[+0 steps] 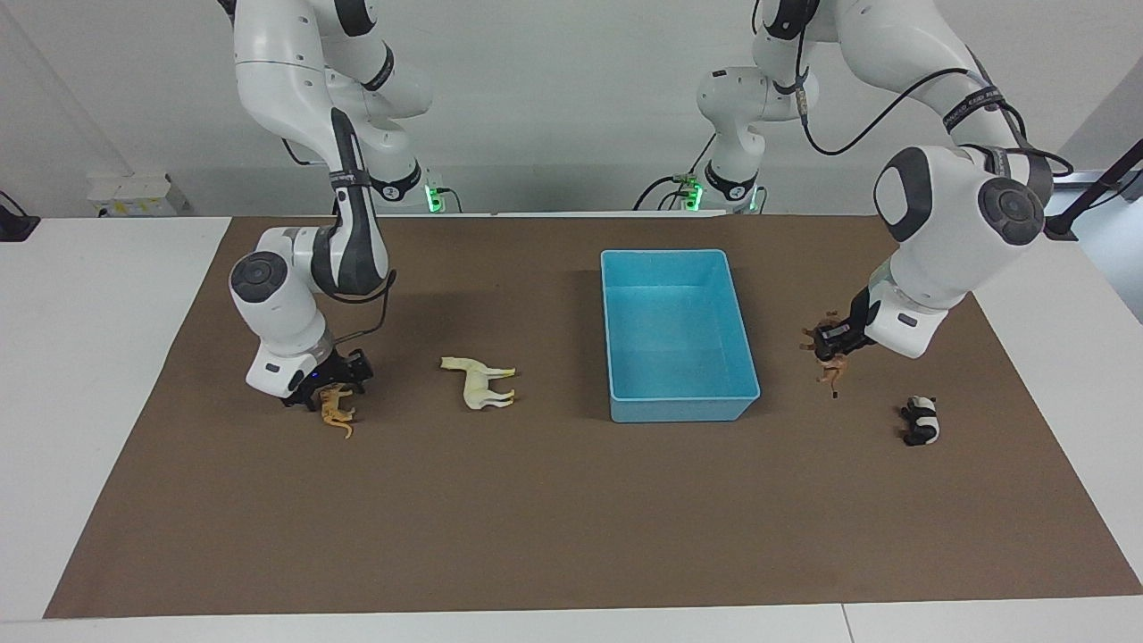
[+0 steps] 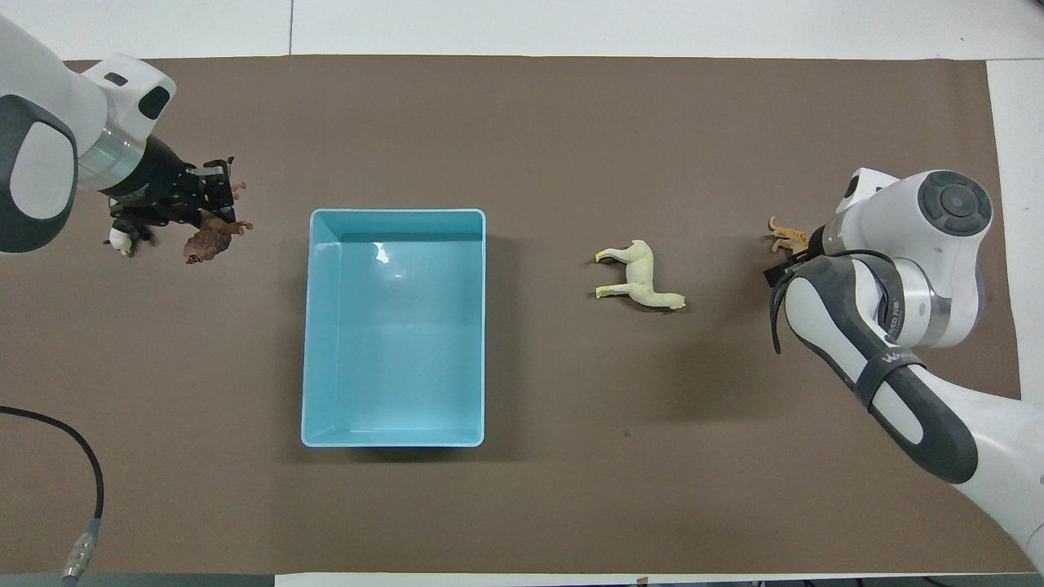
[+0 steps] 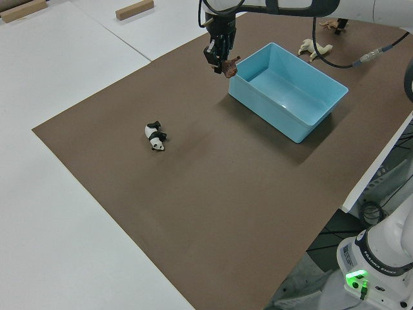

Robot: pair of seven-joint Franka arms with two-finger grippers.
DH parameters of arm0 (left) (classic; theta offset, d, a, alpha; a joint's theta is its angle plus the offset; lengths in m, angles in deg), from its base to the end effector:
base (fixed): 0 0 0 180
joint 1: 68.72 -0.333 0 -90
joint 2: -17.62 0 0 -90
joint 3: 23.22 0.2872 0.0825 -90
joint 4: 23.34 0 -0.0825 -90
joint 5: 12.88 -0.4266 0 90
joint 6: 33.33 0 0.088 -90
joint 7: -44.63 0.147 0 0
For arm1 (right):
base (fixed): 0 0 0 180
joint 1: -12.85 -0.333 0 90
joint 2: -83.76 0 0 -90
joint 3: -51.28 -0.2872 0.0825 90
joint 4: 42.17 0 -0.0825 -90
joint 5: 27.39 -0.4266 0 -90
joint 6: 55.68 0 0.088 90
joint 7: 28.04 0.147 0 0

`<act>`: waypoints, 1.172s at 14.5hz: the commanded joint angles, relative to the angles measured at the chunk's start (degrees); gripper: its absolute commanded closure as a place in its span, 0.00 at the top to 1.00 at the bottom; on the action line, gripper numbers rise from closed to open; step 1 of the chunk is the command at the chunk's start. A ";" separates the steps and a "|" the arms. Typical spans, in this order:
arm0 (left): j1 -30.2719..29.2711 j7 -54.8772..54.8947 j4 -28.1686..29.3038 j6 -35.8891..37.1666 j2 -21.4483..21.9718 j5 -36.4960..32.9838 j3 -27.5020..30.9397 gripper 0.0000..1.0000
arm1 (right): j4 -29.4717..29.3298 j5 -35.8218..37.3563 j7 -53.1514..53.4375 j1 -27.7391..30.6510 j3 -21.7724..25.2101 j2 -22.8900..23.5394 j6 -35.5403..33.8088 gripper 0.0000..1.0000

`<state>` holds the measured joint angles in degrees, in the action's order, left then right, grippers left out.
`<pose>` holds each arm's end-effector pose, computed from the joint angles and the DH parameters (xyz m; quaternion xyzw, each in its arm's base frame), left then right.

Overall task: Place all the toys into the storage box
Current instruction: 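Drop the brown horse into the blue box with the left gripper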

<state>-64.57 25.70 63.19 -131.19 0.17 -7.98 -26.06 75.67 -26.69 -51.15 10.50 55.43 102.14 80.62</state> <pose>0.6646 -0.0904 0.4046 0.9910 0.1125 -0.0629 0.0363 0.6116 -0.0209 0.1823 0.9815 0.1910 -0.0023 0.0155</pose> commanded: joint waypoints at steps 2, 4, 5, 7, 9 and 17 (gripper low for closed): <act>8.84 -15.57 10.10 -5.99 4.60 1.16 -0.32 0.17 | 0.64 -1.93 -0.27 0.94 -0.37 -0.36 0.72 0.00; 14.38 -20.60 19.87 -14.34 8.21 1.16 -0.23 0.22 | -0.23 -1.93 -0.18 1.03 -0.37 -0.18 0.37 0.00; 15.62 -22.27 22.26 -16.73 9.10 1.16 -0.32 0.30 | -0.59 -1.84 -0.18 1.03 -0.37 -0.18 0.10 0.00; 16.60 -21.68 23.60 -17.55 9.54 1.16 -0.23 1.00 | -1.81 -1.84 -0.09 0.59 -0.28 -0.44 -0.86 0.00; 16.16 -20.98 23.08 -17.28 9.46 0.54 -0.06 1.00 | -7.32 -1.84 0.52 0.32 -0.28 -1.67 -8.90 0.00; -0.34 9.39 20.26 -16.74 9.72 -8.41 0.03 1.00 | -33.77 -2.11 30.16 -11.42 -4.15 -6.43 -40.03 0.00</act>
<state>-59.74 27.43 83.64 -147.03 9.64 -14.26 -25.44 50.99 -28.12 -32.28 4.92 51.70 93.20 47.14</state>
